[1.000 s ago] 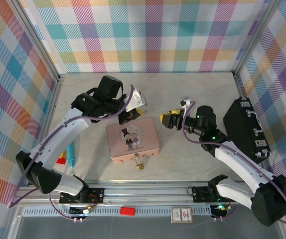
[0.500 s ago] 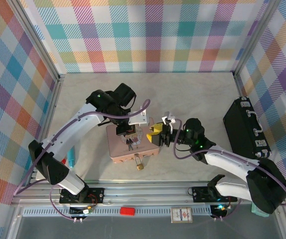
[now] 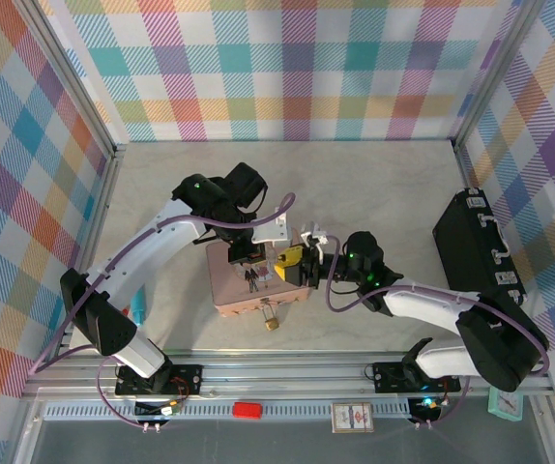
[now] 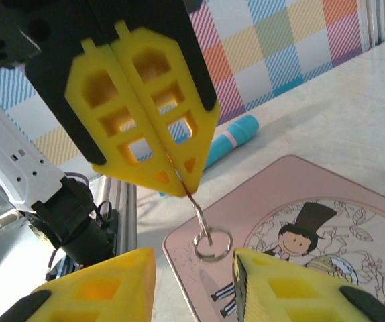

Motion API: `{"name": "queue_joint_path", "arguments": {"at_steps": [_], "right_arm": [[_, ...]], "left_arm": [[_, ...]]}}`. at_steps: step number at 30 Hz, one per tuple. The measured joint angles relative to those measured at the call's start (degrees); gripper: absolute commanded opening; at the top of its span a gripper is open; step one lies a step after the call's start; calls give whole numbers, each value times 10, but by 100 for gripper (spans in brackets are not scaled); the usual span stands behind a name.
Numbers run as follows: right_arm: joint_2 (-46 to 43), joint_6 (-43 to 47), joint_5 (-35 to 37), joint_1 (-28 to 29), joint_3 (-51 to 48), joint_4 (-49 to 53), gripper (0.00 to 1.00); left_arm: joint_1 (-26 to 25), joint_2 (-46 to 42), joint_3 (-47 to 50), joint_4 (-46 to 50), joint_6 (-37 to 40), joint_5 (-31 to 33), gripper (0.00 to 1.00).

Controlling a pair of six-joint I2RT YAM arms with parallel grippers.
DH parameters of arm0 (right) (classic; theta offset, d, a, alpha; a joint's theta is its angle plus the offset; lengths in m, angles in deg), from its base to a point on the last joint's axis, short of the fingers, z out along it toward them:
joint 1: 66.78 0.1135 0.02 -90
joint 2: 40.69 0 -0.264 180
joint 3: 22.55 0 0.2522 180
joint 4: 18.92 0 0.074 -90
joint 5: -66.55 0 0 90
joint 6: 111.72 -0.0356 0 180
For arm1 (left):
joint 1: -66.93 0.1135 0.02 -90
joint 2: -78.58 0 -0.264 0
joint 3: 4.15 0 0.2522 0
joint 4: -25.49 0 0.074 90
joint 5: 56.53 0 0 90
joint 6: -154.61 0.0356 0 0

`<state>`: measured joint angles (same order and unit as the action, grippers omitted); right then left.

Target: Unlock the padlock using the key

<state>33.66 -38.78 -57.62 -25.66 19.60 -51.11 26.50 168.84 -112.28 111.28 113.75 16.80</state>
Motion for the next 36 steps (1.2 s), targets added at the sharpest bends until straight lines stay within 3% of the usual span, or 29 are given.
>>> {"name": "queue_joint_path", "arguments": {"at_steps": [36], "right_arm": [[21,28,-10,2,34,28,9]], "left_arm": [[-4,-6,4,-2,0,-3,0]]}}
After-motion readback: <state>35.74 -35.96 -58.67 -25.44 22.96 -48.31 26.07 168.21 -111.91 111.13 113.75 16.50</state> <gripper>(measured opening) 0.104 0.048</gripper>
